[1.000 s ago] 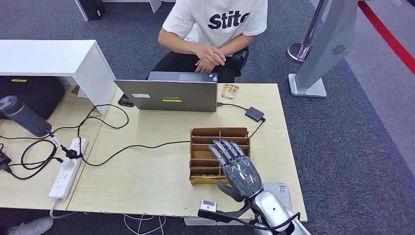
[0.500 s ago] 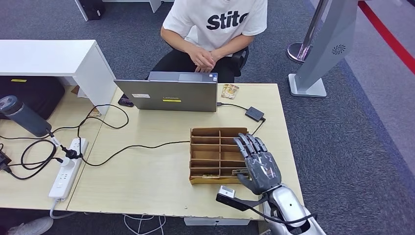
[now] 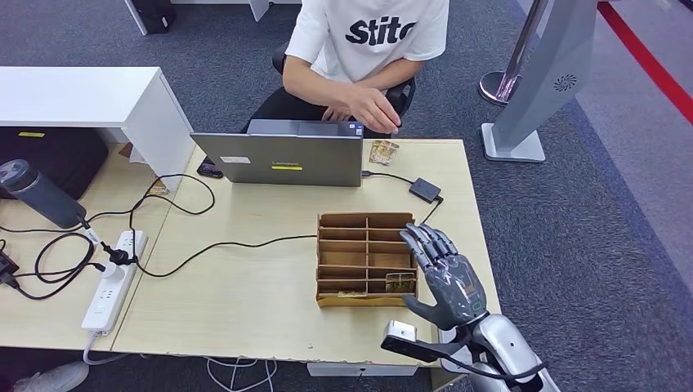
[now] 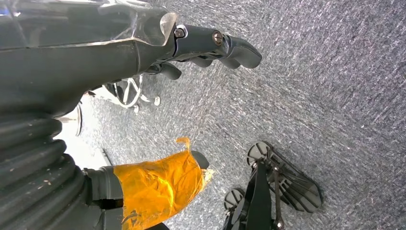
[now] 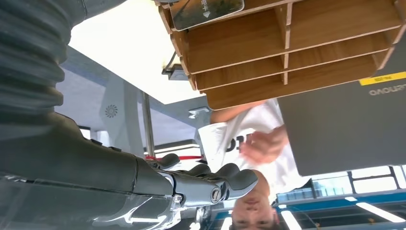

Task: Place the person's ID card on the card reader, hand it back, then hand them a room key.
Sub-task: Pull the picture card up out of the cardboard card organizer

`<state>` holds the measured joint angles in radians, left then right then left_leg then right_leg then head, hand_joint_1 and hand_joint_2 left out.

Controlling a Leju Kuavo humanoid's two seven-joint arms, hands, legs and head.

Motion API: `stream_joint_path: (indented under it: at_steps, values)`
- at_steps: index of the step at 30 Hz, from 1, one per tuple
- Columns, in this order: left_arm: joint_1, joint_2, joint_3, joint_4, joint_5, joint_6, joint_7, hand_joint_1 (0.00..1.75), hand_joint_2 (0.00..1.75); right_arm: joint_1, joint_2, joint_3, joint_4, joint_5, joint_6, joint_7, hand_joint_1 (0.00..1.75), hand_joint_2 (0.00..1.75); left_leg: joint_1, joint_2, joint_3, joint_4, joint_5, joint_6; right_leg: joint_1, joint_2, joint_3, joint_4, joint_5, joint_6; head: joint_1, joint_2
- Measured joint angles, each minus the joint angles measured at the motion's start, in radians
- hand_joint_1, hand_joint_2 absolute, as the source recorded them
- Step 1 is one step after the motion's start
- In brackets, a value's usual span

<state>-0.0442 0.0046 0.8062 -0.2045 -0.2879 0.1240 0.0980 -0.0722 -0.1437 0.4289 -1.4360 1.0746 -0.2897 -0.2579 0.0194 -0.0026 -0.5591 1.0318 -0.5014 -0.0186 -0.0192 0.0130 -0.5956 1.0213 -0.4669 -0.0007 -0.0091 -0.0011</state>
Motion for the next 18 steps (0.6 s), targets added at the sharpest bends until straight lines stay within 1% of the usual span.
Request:
stream_joint_path:
  at_steps: [12,15,18]
  values:
    - [0.000,0.000,0.006,0.000,-0.010,-0.001,0.000,0.00,1.75,0.006,-0.019,0.005,-0.009,-0.019,0.011,-0.032,0.00,1.75,0.000,0.000,0.000,0.000,0.000,0.000,0.000,0.000,0.000,0.000,0.000,0.000,0.000,0.000]
    - [0.000,0.000,0.010,0.000,-0.014,-0.001,0.000,0.00,1.75,0.009,-0.036,0.012,-0.015,-0.028,0.015,-0.038,0.00,1.75,0.000,0.000,0.000,0.000,0.000,0.000,0.000,0.000,0.000,0.000,0.000,0.000,0.000,0.000]
    - [0.000,0.000,0.016,0.000,-0.016,-0.001,0.000,0.00,1.75,0.015,-0.063,0.024,-0.030,-0.030,0.018,-0.035,0.00,1.75,0.000,0.000,0.000,0.000,0.000,0.000,0.000,0.000,0.000,0.000,0.000,0.000,0.000,0.000]
